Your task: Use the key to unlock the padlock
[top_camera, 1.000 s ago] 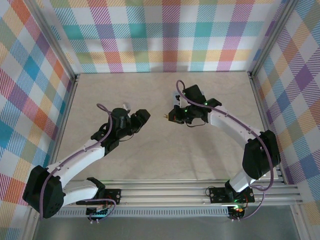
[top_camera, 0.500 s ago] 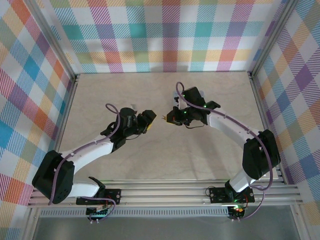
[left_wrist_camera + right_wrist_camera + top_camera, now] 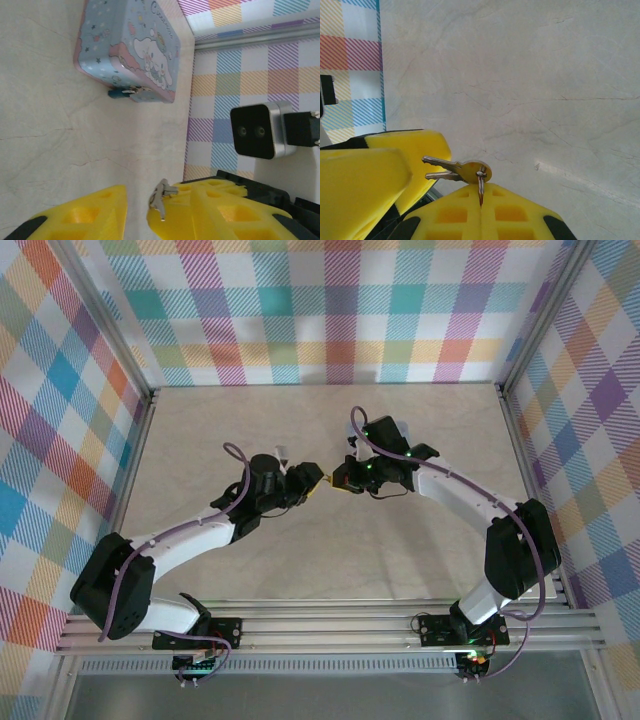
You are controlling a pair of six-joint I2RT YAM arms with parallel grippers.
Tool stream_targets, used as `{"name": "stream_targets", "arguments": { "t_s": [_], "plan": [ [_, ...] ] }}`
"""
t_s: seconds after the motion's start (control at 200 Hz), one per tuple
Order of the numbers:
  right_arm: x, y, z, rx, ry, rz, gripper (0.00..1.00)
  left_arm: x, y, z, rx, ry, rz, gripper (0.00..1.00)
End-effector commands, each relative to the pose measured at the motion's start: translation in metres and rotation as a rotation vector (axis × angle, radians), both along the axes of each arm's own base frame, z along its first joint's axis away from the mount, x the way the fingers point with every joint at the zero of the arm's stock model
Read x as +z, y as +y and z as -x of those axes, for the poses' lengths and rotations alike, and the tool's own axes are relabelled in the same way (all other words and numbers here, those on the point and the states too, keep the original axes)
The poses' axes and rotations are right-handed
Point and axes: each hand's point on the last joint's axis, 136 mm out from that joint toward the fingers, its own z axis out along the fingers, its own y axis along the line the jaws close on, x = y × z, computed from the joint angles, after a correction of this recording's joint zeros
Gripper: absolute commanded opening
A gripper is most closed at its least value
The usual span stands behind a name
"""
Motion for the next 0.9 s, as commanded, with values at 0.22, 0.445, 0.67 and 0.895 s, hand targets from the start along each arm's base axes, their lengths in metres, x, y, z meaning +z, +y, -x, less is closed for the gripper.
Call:
{"name": "stream_targets", "arguments": {
  "t_s": [0.22, 0.445, 0.67, 0.895],
  "plan": [
    [0.005, 0.006, 0.004, 0.008, 0.018, -0.03, 0.0, 0.01, -0.016, 0.004, -0.078, -0.048, -0.028, 0.34],
    [0.01, 0.009, 0.007, 0.03, 0.006, -0.054, 0.0, 0.003, -0.025, 0.001, -0.111, -0.054, -0.038, 0.39],
    [0.017, 0.012, 0.01, 0.05, -0.003, -0.085, 0.0, 0.004, -0.03, -0.004, -0.122, -0.096, -0.025, 0.18],
    [0.021, 0.016, 0.013, 0.071, -0.02, -0.137, 0.0, 0.009, -0.018, -0.002, -0.107, -0.156, -0.1, 0.0]
  ]
}}
